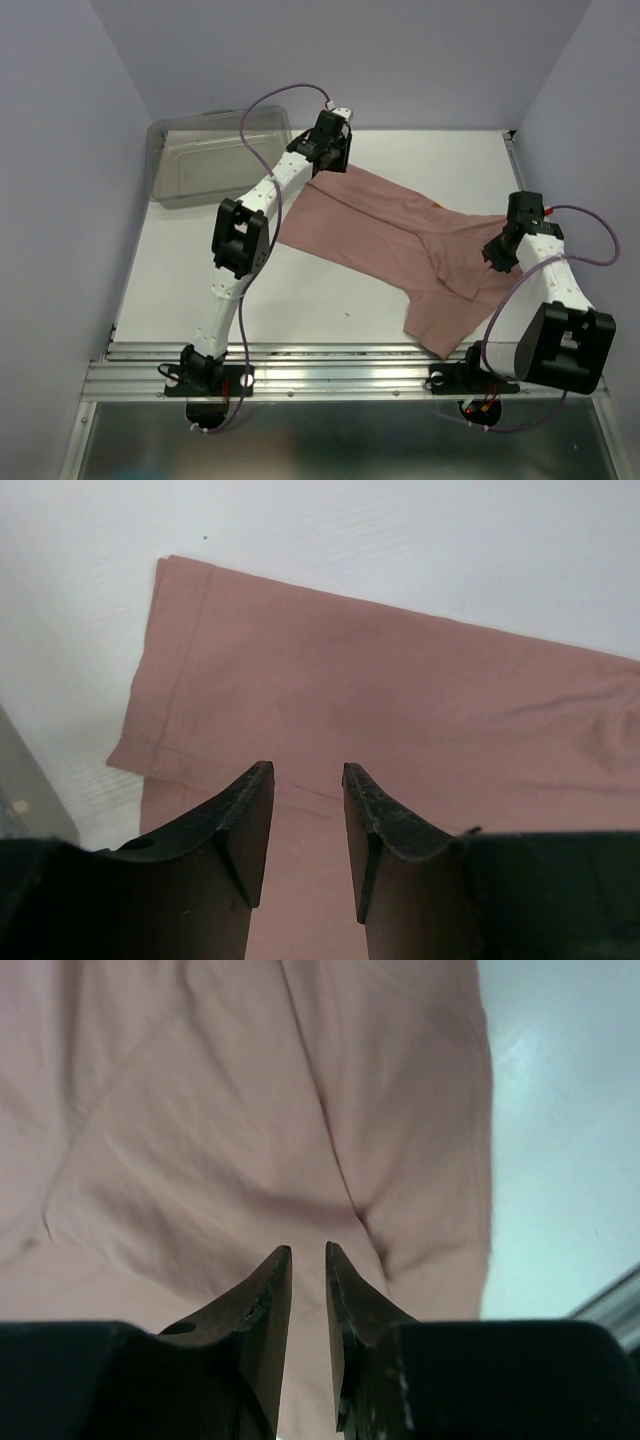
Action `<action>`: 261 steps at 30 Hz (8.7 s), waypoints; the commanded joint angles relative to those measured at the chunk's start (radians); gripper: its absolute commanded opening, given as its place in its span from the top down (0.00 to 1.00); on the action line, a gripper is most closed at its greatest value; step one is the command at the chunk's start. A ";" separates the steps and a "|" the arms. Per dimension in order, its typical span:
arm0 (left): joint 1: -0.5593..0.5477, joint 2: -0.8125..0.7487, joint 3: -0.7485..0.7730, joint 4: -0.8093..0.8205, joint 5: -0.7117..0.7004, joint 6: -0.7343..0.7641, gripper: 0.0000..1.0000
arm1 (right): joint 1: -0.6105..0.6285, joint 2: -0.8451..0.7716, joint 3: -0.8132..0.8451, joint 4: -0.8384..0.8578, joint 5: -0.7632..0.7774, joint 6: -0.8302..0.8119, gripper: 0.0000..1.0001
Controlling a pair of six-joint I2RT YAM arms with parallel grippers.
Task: Roll the t-shirts
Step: Fold the T-shirt at the center of the board.
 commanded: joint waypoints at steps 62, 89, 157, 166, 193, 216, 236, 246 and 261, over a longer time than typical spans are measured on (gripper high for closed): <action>0.041 -0.629 -1.042 0.245 -0.141 -0.331 0.52 | 0.135 -0.082 -0.106 0.224 -0.137 -0.103 0.00; 0.087 -0.553 -1.132 0.345 -0.096 -0.489 0.49 | 0.135 -0.124 -0.110 0.186 -0.134 -0.136 0.00; 0.052 -0.614 -0.933 0.180 -0.112 -0.365 1.00 | 0.135 -0.119 -0.425 0.040 -0.142 0.340 0.60; 0.053 -0.605 -0.915 0.164 -0.119 -0.357 1.00 | 0.135 -0.098 -0.422 0.080 -0.133 0.331 0.99; 0.079 -0.358 -0.505 0.072 -0.106 -0.331 1.00 | 0.135 0.008 0.166 -0.046 0.083 0.087 0.99; 0.073 -0.448 -0.626 0.040 -0.052 -0.280 1.00 | 0.135 0.050 0.226 -0.065 0.050 0.013 0.99; 0.063 -0.614 -0.964 0.097 -0.064 -0.309 1.00 | 0.135 -0.121 0.077 -0.131 0.033 0.039 0.99; 0.063 -0.495 -0.749 0.057 -0.079 -0.291 1.00 | 0.135 -0.030 0.232 -0.116 0.146 -0.005 0.99; 0.064 -0.240 -0.419 -0.012 -0.099 -0.273 1.00 | 0.135 0.178 0.345 0.025 0.192 -0.034 0.99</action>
